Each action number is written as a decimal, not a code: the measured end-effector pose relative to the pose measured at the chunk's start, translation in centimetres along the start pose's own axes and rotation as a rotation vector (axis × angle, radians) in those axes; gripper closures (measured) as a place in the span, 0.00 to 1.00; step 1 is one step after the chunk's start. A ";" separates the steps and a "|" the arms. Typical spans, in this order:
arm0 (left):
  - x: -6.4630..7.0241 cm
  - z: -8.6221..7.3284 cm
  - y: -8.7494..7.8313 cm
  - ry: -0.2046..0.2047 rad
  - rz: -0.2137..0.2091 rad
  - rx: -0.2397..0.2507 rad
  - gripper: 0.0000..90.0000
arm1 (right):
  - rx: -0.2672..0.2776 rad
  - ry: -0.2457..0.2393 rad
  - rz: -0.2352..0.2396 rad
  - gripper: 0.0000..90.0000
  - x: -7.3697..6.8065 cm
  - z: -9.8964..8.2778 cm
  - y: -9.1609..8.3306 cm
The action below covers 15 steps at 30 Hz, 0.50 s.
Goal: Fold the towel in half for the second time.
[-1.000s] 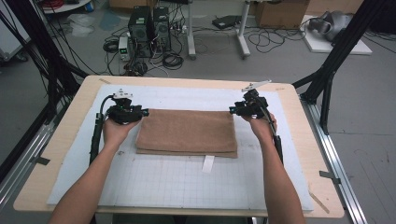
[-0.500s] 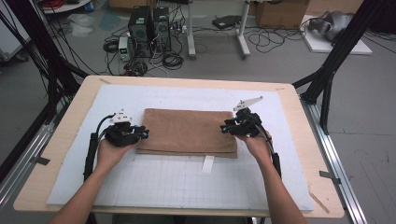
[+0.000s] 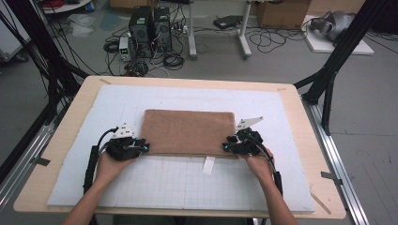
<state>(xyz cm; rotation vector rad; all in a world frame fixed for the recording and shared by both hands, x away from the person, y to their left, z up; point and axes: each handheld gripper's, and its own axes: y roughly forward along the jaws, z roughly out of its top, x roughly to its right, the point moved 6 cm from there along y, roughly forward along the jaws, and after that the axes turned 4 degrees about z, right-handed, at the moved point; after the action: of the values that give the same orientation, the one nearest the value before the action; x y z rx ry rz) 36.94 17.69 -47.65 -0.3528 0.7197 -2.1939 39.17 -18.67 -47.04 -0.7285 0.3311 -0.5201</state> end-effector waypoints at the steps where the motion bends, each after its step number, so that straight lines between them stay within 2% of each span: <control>1: 0.0 0.1 -0.1 -0.009 -0.001 0.006 0.73 | 0.001 0.000 0.004 0.66 0.1 0.0 -0.1; 9: -0.4 0.6 -0.7 -0.056 -0.002 0.047 0.50 | 0.038 0.046 -0.009 0.39 -0.2 0.2 -0.7; 11: -0.4 0.7 -1.0 -0.056 0.004 0.053 0.47 | 0.051 0.040 -0.022 0.35 -0.2 0.3 -1.0; 15: -0.3 0.9 -1.4 -0.057 -0.005 0.061 0.41 | 0.081 0.050 -0.020 0.28 -0.3 0.5 -1.6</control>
<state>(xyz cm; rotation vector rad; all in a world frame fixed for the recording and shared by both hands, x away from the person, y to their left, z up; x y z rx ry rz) 36.68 18.31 -46.12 -0.3841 0.6205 -2.1961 38.62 -19.20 -45.53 -0.6420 0.3479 -0.5680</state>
